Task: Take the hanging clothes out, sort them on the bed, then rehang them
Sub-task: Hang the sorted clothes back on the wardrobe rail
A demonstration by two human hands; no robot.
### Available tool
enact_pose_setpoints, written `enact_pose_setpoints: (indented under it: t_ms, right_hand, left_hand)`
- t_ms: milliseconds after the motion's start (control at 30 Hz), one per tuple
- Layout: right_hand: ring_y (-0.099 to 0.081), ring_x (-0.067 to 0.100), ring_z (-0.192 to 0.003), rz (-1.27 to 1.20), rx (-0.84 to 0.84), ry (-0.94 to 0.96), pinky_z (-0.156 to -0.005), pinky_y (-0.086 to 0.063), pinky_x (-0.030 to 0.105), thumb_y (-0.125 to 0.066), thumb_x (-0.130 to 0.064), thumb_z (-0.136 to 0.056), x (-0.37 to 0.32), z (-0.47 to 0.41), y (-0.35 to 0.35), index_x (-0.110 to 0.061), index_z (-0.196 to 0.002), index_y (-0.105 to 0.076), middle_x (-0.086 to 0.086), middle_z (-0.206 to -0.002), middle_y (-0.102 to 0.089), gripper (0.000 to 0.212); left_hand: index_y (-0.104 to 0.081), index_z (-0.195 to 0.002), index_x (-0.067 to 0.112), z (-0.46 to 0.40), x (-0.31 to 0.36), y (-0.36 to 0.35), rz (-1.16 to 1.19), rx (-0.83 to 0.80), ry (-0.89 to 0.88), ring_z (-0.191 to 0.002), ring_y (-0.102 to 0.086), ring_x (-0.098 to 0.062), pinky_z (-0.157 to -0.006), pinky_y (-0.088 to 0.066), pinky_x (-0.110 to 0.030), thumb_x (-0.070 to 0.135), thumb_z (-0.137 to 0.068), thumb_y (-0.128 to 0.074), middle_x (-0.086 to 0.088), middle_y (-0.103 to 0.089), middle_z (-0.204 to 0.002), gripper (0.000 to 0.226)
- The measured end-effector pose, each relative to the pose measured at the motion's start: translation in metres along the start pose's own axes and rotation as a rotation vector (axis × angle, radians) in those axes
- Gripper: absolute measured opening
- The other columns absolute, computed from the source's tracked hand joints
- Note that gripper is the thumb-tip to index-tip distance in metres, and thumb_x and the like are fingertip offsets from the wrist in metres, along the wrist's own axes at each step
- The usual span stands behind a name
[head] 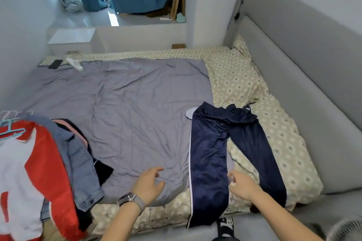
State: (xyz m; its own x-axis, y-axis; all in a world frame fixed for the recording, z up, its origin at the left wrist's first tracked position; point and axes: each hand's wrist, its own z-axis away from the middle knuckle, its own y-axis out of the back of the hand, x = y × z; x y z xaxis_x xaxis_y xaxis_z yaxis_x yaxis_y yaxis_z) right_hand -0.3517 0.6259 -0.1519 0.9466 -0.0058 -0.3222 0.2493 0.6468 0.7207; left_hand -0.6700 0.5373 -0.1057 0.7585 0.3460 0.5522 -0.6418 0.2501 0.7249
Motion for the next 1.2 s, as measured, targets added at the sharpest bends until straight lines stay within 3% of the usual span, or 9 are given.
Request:
enact_pose_setpoints:
  t_ms: [167,333,433,600,733,867,967,1067,1200]
  right_hand:
    - [-0.052,0.016,-0.091,0.003,-0.027,-0.014,-0.074,-0.044,0.029,-0.05,-0.021,-0.086,0.056,-0.075,0.059,-0.02,-0.132,-0.045,-0.001,-0.107,-0.055,0.046]
    - [-0.056,0.018,-0.091,0.005,-0.032,0.033,-0.076,-0.047,0.032,-0.05,-0.02,-0.09,0.105,-0.175,0.13,-0.017,-0.127,-0.049,-0.002,-0.095,-0.056,0.037]
    - [-0.057,0.02,-0.088,-0.016,-0.014,0.048,-0.076,-0.047,0.033,-0.049,-0.018,-0.091,0.13,-0.234,0.164,-0.015,-0.128,-0.049,0.001,-0.088,-0.061,0.037]
    - [-0.044,0.031,-0.123,0.068,0.135,0.049,-0.098,-0.041,0.038,-0.049,-0.022,-0.09,0.162,-0.329,0.19,-0.012,-0.135,-0.045,0.011,-0.13,-0.053,0.045]
    - [-0.04,0.031,-0.13,0.053,0.189,0.064,-0.104,-0.038,0.039,-0.055,-0.017,-0.088,0.166,-0.393,0.2,-0.008,-0.14,-0.04,0.012,-0.141,-0.044,0.054]
    - [-0.046,0.028,-0.128,-0.013,0.14,0.15,-0.103,-0.04,0.039,-0.064,-0.019,-0.084,0.155,-0.45,0.204,-0.012,-0.145,-0.034,0.009,-0.141,-0.047,0.068]
    - [-0.048,0.033,-0.124,-0.037,0.073,0.003,-0.097,-0.045,0.043,-0.066,-0.029,-0.083,0.154,-0.489,0.195,-0.012,-0.149,-0.023,0.012,-0.142,-0.045,0.081]
    - [-0.058,0.035,-0.097,-0.049,-0.045,-0.145,-0.081,-0.051,0.038,-0.061,-0.031,-0.08,0.154,-0.51,0.179,-0.002,-0.127,-0.041,0.019,-0.113,-0.058,0.059]
    - [-0.058,0.039,-0.101,-0.18,-0.064,-0.06,-0.083,-0.046,0.037,-0.048,-0.013,-0.096,0.129,-0.49,0.156,0.009,-0.116,-0.056,0.027,-0.111,-0.063,0.031]
  left_hand:
    - [-0.049,-0.127,0.022,-0.079,0.067,-0.025,0.008,-0.024,0.002,-0.085,-0.049,-0.007,-0.082,-0.039,-0.017,0.025,-0.089,-0.056,0.007,-0.052,-0.1,0.039]
    - [-0.059,-0.111,0.022,-0.163,0.146,-0.063,0.203,0.066,0.097,-0.072,-0.056,0.0,-0.08,-0.049,-0.02,0.019,-0.089,-0.056,0.012,-0.059,-0.085,0.023]
    - [-0.062,-0.11,0.017,-0.212,0.178,-0.08,0.294,0.165,0.168,-0.073,-0.057,-0.001,-0.067,-0.042,-0.007,0.017,-0.09,-0.054,0.007,-0.064,-0.087,0.021]
    - [-0.06,-0.103,0.022,-0.273,0.19,-0.091,0.337,0.243,0.255,-0.075,-0.056,0.002,-0.062,-0.038,0.0,0.017,-0.092,-0.055,0.005,-0.063,-0.087,0.013]
    - [-0.058,-0.1,0.023,-0.309,0.185,-0.094,0.321,0.26,0.307,-0.077,-0.058,-0.011,-0.065,-0.037,-0.005,0.012,-0.09,-0.056,0.008,-0.059,-0.084,0.015]
    - [-0.055,-0.101,0.022,-0.338,0.179,-0.096,0.318,0.274,0.33,-0.074,-0.054,0.001,-0.061,-0.037,0.001,0.011,-0.09,-0.055,0.003,-0.06,-0.089,0.015]
    - [-0.055,-0.099,0.022,-0.349,0.174,-0.106,0.331,0.283,0.353,-0.073,-0.056,-0.001,-0.063,-0.039,0.001,0.008,-0.089,-0.056,0.006,-0.06,-0.084,0.018]
    - [-0.056,-0.099,0.023,-0.349,0.163,-0.119,0.351,0.243,0.384,-0.074,-0.059,-0.01,-0.064,-0.041,-0.002,0.006,-0.089,-0.056,0.007,-0.06,-0.083,0.02]
    - [-0.054,-0.095,0.028,-0.337,0.153,-0.124,0.383,0.227,0.426,-0.072,-0.058,-0.008,-0.065,-0.042,-0.004,0.004,-0.089,-0.056,0.006,-0.06,-0.082,0.024]
